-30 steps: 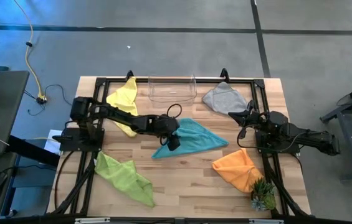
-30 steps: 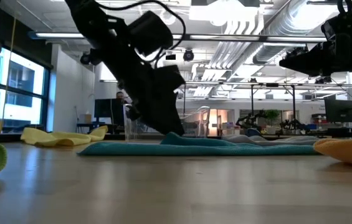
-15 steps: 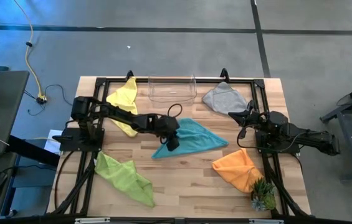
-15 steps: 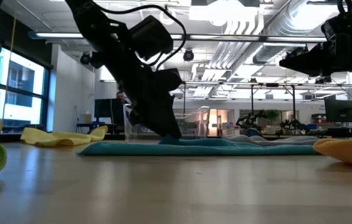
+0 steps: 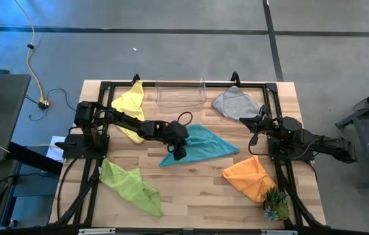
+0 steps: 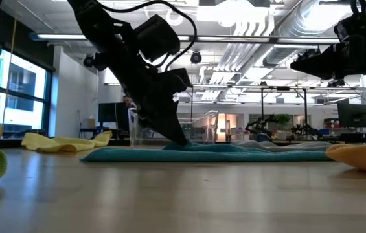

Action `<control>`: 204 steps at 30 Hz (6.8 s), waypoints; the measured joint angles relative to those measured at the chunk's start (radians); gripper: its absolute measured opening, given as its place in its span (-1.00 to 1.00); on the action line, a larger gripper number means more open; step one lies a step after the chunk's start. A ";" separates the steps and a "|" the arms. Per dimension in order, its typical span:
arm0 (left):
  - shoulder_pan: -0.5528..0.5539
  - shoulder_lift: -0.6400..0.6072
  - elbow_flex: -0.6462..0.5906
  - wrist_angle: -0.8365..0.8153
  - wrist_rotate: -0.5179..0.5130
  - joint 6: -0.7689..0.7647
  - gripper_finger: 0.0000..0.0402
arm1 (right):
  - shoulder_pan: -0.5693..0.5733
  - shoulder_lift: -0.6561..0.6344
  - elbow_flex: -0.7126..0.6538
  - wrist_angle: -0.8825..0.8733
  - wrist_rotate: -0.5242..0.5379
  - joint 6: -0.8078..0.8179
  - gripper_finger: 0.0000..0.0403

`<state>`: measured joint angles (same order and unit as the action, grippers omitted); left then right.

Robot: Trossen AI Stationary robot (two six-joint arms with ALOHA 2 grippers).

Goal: Fold microfiber towels
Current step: Fold the blue towel

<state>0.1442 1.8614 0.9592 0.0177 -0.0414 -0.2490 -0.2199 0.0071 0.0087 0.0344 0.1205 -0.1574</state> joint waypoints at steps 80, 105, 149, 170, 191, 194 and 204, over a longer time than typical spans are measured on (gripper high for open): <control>-0.256 -0.166 -0.276 -0.061 -0.298 0.008 -1.00 | 0.061 0.350 0.015 0.226 0.002 0.204 -1.00; -0.001 -0.208 -0.288 -0.035 -0.317 0.366 -1.00 | 0.161 0.989 0.359 0.193 0.156 0.194 -1.00; -0.045 -0.226 -0.509 0.343 -0.388 0.236 -1.00 | 0.066 1.702 0.828 -0.373 0.111 0.574 -1.00; 0.085 -0.226 -0.508 0.398 -0.266 0.334 -1.00 | 0.022 1.673 0.900 -0.368 -0.063 0.282 -1.00; 0.012 -0.271 -0.456 0.390 -0.089 0.219 -0.99 | -0.146 1.646 0.667 -0.059 0.071 0.392 -1.00; -0.003 -0.271 -0.429 0.362 -0.030 0.154 -0.93 | -0.144 1.647 0.666 -0.048 0.078 0.385 -1.00; 0.016 -0.271 -0.290 0.041 0.160 -0.012 -0.39 | -0.099 1.650 0.664 -0.009 0.070 0.356 -1.00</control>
<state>0.1597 1.5906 0.6690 0.0590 0.1181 -0.2608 -0.3190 1.6569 0.6727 0.0255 0.1909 0.1982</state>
